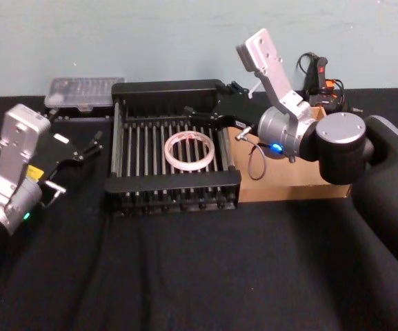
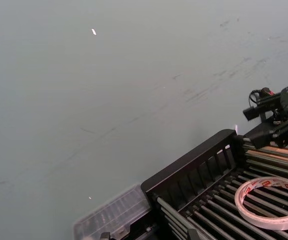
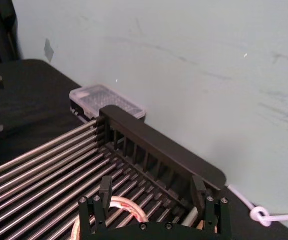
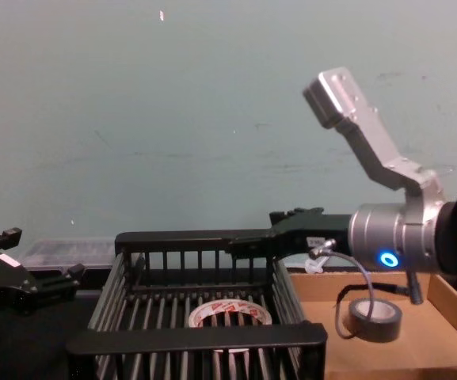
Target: Pick up the white tape and place it into the black box , Pick up the silver tape and place it into the brown box.
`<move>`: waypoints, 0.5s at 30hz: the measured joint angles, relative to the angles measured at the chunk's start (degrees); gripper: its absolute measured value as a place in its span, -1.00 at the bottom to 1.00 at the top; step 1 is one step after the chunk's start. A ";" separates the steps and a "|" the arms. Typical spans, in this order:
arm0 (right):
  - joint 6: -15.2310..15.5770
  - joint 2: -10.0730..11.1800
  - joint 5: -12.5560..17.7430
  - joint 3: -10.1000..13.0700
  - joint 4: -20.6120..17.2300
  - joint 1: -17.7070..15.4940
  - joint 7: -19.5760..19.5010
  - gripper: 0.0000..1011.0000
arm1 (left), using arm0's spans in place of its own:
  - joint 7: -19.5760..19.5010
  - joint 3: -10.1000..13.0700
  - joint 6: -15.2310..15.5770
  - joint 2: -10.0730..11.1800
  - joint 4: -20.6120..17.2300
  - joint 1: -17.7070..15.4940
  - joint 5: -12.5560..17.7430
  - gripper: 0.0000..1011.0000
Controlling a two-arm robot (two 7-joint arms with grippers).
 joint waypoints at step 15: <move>0.25 5.30 0.06 6.69 -15.78 -9.58 -3.74 0.98 | 0.00 0.00 0.00 0.00 0.00 0.00 0.00 0.98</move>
